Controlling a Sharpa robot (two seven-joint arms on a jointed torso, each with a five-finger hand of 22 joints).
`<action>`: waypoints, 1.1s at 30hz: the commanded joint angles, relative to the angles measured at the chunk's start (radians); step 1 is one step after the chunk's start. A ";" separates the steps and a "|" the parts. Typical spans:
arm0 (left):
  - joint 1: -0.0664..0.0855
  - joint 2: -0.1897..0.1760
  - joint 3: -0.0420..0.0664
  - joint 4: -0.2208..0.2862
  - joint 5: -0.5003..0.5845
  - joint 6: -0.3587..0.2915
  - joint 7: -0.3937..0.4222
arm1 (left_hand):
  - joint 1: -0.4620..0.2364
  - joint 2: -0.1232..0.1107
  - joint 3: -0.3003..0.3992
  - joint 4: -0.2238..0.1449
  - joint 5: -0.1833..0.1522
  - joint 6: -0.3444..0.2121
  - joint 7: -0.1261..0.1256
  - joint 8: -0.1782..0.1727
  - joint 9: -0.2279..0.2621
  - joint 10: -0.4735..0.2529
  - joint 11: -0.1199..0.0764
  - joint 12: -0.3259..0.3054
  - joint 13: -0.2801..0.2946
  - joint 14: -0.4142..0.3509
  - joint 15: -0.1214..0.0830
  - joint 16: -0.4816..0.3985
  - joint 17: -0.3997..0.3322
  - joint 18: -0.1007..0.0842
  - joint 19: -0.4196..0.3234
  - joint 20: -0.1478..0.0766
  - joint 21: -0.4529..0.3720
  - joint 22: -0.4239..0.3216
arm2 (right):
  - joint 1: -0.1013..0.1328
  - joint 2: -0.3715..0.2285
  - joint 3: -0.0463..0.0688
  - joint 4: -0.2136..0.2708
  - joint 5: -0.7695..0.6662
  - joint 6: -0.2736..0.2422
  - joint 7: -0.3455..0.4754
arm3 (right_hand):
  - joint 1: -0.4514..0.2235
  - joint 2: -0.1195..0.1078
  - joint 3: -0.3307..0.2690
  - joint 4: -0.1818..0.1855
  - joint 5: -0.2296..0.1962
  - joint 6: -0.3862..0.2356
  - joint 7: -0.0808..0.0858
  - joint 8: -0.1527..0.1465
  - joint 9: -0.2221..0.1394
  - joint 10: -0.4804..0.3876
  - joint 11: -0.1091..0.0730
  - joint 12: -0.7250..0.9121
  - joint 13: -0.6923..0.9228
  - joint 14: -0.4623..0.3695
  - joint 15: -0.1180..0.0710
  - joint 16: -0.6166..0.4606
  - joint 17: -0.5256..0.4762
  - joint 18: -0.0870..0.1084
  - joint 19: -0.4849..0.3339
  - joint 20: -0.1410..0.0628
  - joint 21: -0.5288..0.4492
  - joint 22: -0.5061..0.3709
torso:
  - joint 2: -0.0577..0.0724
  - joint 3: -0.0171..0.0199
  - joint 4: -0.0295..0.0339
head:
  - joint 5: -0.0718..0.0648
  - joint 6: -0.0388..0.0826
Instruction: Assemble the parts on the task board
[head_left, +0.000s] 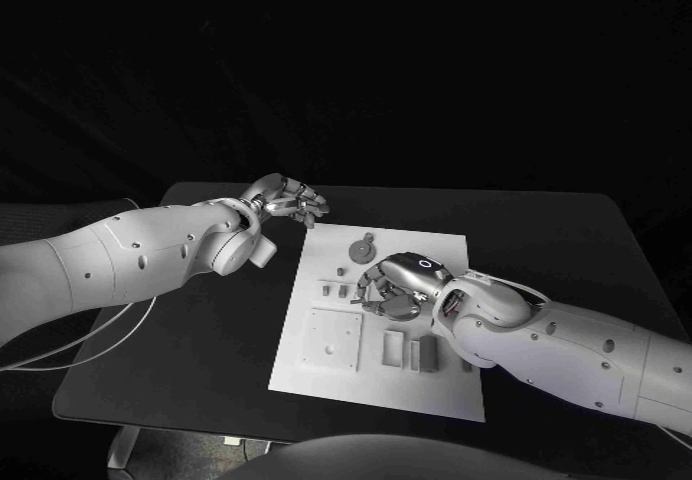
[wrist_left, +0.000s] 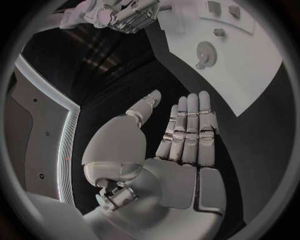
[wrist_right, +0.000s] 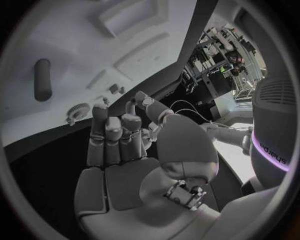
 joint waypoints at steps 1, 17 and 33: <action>0.001 -0.009 0.000 0.027 -0.131 0.082 -0.098 | -0.033 -0.002 -0.023 -0.002 -0.018 0.014 -0.006 0.011 0.001 0.021 -0.006 0.006 0.008 0.018 -0.006 0.003 0.018 0.018 0.017 -0.005 0.006 0.010 | 0.001 -0.012 0.015 0.019 0.035 0.008 0.006 | -0.011 0.000 -0.001 0.005 0.006 -0.007 -0.001 -0.006 -0.001 0.006 0.001 -0.002 -0.002 0.005 0.000 0.001 -0.001 0.014 0.006 0.000 0.002 0.014 | 0.001 0.0011 -0.0009 | -0.005 0.010; -0.009 -0.033 -0.007 0.144 -0.416 0.203 -0.327 | -0.213 -0.059 -0.107 0.053 -0.125 0.118 -0.061 0.070 0.038 0.124 -0.070 0.083 0.110 0.097 -0.070 0.111 0.137 0.028 0.110 -0.065 0.087 0.094 | 0.005 -0.046 0.063 0.054 0.061 0.009 0.001 | -0.014 -0.001 -0.001 0.005 0.005 -0.007 -0.001 -0.007 -0.001 0.006 0.001 -0.002 -0.002 0.005 0.000 0.001 -0.001 0.014 0.007 0.000 0.002 0.014 | 0.001 0.0011 0.0006 | -0.015 0.045; -0.011 -0.033 -0.027 0.188 -0.407 0.234 -0.324 | -0.224 -0.079 -0.094 0.060 -0.125 0.116 -0.061 0.068 0.046 0.111 -0.069 0.087 0.143 0.085 -0.071 0.122 0.149 0.023 0.100 -0.070 0.094 0.116 | 0.007 -0.040 0.065 0.040 0.061 0.016 -0.001 | -0.014 -0.003 0.001 0.003 0.005 -0.007 -0.001 -0.007 -0.001 0.007 0.001 -0.002 -0.002 0.006 0.000 0.001 -0.001 0.014 0.008 -0.001 0.002 0.014 | 0.001 0.0012 0.0012 | -0.019 0.042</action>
